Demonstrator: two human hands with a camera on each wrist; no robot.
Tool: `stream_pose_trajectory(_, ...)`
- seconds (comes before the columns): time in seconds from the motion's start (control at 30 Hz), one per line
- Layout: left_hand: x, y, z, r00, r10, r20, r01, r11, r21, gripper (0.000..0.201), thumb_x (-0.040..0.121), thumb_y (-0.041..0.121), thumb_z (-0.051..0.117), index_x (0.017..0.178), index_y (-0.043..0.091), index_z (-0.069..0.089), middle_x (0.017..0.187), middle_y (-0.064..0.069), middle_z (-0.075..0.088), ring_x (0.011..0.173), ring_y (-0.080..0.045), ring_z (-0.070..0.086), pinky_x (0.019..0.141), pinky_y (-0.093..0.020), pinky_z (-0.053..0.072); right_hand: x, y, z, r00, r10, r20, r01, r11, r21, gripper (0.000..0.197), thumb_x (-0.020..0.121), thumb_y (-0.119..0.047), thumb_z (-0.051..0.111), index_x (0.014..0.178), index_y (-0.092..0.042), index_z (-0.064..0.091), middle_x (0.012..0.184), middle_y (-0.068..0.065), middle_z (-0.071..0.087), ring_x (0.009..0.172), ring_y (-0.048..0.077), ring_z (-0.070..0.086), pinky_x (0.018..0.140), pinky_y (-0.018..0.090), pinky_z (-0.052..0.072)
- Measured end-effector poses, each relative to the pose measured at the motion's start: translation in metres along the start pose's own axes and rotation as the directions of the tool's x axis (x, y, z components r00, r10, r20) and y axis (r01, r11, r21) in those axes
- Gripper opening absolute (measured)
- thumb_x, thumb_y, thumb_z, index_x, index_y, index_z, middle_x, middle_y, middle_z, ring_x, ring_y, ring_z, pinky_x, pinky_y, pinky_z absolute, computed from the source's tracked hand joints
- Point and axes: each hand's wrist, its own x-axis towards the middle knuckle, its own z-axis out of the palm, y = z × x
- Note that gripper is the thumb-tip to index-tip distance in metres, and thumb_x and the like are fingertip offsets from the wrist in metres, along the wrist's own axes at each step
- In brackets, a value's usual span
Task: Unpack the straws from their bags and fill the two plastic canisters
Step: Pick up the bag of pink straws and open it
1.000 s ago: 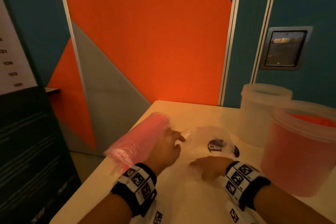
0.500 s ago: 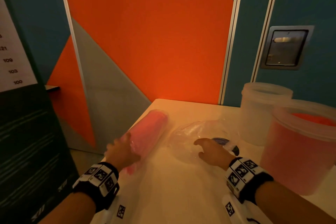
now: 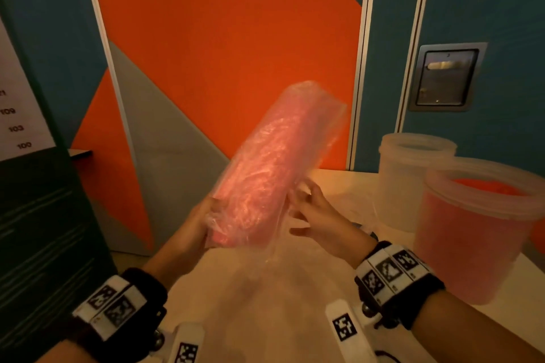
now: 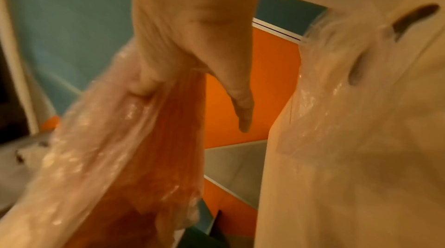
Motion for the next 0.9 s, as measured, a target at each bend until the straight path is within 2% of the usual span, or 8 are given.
stream_pose_trajectory(0.13,-0.010,-0.013,0.029,0.972,-0.033,0.231,0.035,0.999,-0.004,0.080,0.034,0.046,0.092,0.097,0.014,0.055,0.086,-0.001,0.068,0.071,-0.017,0.069,0.054,-0.031,0.056,-0.016,-0.013,-0.015,0.998,-0.009,0.058,-0.012,0.936,0.351,0.066,0.073,-0.038,0.065,0.133,-0.027,0.042,0.129,0.006,0.059,0.116,0.029,0.057,0.087,0.052,0.052)
stream_pose_trajectory(0.23,-0.007,-0.011,0.053,0.973,-0.121,0.194,0.073,0.969,0.238,0.050,0.069,0.050,0.070,0.108,0.025,0.055,0.099,0.007,0.067,0.085,-0.013,0.068,0.067,-0.034,0.058,-0.026,-0.014,-0.038,0.999,0.005,-0.040,0.007,0.951,0.311,0.063,0.071,-0.038,0.068,0.129,-0.025,0.048,0.122,0.005,0.064,0.113,0.028,0.059,0.086,0.051,0.052)
stream_pose_trajectory(0.3,0.003,-0.010,0.065,0.998,-0.046,0.041,0.029,0.936,0.351,0.032,0.090,0.033,0.058,0.120,0.022,0.052,0.105,0.008,0.062,0.092,-0.011,0.063,0.072,-0.027,0.054,-0.032,-0.014,-0.052,0.992,0.027,-0.123,0.004,0.970,0.245,0.063,0.071,-0.042,0.069,0.129,-0.027,0.047,0.118,0.002,0.066,0.110,0.027,0.061,0.091,0.055,0.049)
stream_pose_trajectory(0.47,0.023,-0.005,0.090,0.975,0.217,-0.044,-0.176,0.881,0.439,0.026,0.082,0.002,0.062,0.095,0.025,0.062,0.100,0.011,0.061,0.099,-0.017,0.056,0.078,-0.023,0.046,-0.047,-0.014,-0.067,0.914,0.073,-0.398,0.002,0.983,0.186,0.063,0.078,-0.033,0.071,0.122,-0.022,0.028,0.111,-0.001,0.055,0.099,0.021,0.058,0.074,0.044,0.054)
stream_pose_trajectory(0.6,0.020,-0.003,0.128,0.936,0.330,0.126,-0.340,0.746,0.572,0.007,0.084,0.013,0.065,0.085,0.020,0.065,0.090,0.009,0.060,0.081,-0.009,0.053,0.068,-0.012,0.041,-0.056,-0.009,-0.065,0.896,-0.055,-0.441,-0.006,0.990,-0.138,0.050,0.082,-0.038,0.066,0.104,-0.021,0.025,0.097,-0.007,0.050,0.081,0.010,0.057,0.053,0.027,0.047)
stream_pose_trajectory(0.7,0.023,-0.018,0.152,0.972,0.175,0.160,-0.237,0.696,0.678,0.031,0.083,0.039,0.064,0.100,0.014,0.060,0.094,0.002,0.059,0.084,-0.013,0.056,0.072,-0.021,0.046,-0.060,-0.003,-0.062,0.918,-0.118,-0.379,-0.035,0.928,-0.372,0.016,0.093,-0.036,0.048,0.085,-0.028,0.037,0.090,0.001,0.058,0.073,0.016,0.060,0.051,0.028,0.048)
stream_pose_trajectory(0.8,0.029,-0.037,0.159,0.979,-0.171,0.108,0.041,0.688,0.725,0.066,0.075,0.058,0.065,0.119,0.014,0.040,0.114,-0.004,0.052,0.100,-0.021,0.056,0.077,-0.033,0.053,-0.061,0.011,-0.064,0.938,-0.034,-0.346,-0.141,0.873,-0.467,0.021,0.096,-0.020,0.040,0.076,-0.024,0.046,0.096,0.012,0.063,0.074,0.022,0.059,0.058,0.034,0.052)
stream_pose_trajectory(0.9,0.024,-0.059,0.156,0.928,-0.368,0.065,0.229,0.698,0.679,0.048,0.089,0.050,0.052,0.115,0.011,0.046,0.103,-0.007,0.056,0.085,-0.019,0.058,0.067,-0.031,0.051,-0.062,0.027,-0.074,0.943,0.020,-0.333,-0.196,0.842,-0.502,0.021,0.091,-0.015,0.046,0.070,-0.015,0.045,0.106,0.020,0.062,0.077,0.020,0.052,0.061,0.031,0.042)
